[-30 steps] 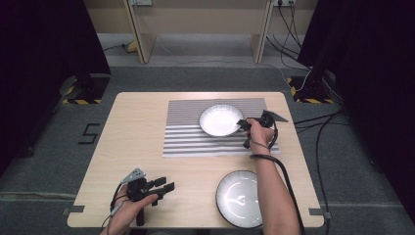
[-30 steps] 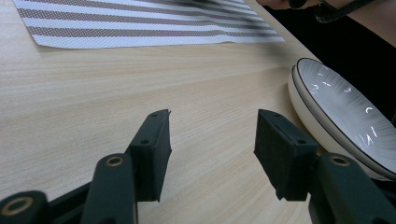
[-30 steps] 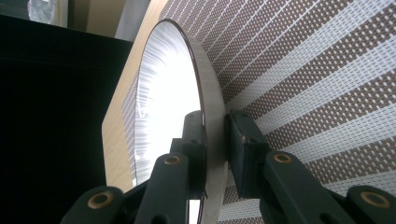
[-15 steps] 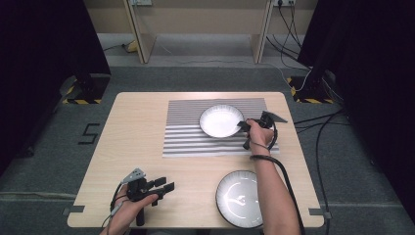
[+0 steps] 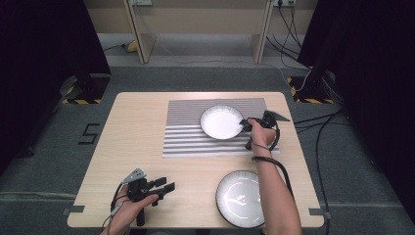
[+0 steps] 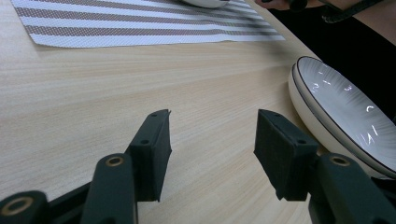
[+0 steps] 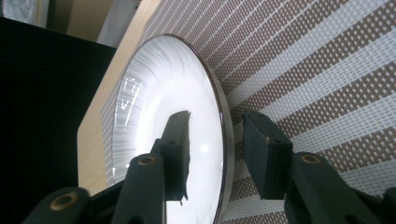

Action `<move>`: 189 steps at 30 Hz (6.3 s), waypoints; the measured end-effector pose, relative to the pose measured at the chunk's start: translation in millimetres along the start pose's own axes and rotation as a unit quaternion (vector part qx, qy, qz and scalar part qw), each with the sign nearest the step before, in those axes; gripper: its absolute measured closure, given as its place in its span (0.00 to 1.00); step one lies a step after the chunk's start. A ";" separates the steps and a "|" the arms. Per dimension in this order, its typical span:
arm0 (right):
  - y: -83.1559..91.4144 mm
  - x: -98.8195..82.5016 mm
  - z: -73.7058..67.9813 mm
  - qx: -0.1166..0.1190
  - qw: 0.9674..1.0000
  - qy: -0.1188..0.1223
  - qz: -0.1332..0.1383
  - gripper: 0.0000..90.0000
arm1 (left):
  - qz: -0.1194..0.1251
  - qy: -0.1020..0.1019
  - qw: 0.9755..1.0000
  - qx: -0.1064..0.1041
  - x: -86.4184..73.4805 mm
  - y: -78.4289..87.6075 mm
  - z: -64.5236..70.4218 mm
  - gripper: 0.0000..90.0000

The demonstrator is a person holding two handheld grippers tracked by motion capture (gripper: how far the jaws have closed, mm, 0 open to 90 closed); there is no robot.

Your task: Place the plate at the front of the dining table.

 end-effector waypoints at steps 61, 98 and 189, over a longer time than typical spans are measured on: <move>107.9 -27.7 58.7 -0.032 0.997 0.059 0.037 0.58 | -0.009 0.001 1.000 0.002 -5.4 -3.4 2.4 0.50; 147.1 -65.4 100.6 -0.032 0.996 0.078 0.039 0.57 | -0.009 0.001 1.000 0.003 -6.4 -3.3 4.0 0.50; 213.4 -132.5 180.0 -0.053 0.994 0.071 0.071 0.57 | -0.009 0.001 1.000 0.002 -7.6 -3.8 5.8 0.50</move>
Point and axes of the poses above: each handheld gripper's, and its own axes: y roughly backward along the jaws, x roughly out of its top, z roughly to its right, the point moved 1 cm from there along -y, roughly forward along the jaws, and after that the axes turned 6 degrees about -x, right-handed, at the moved point
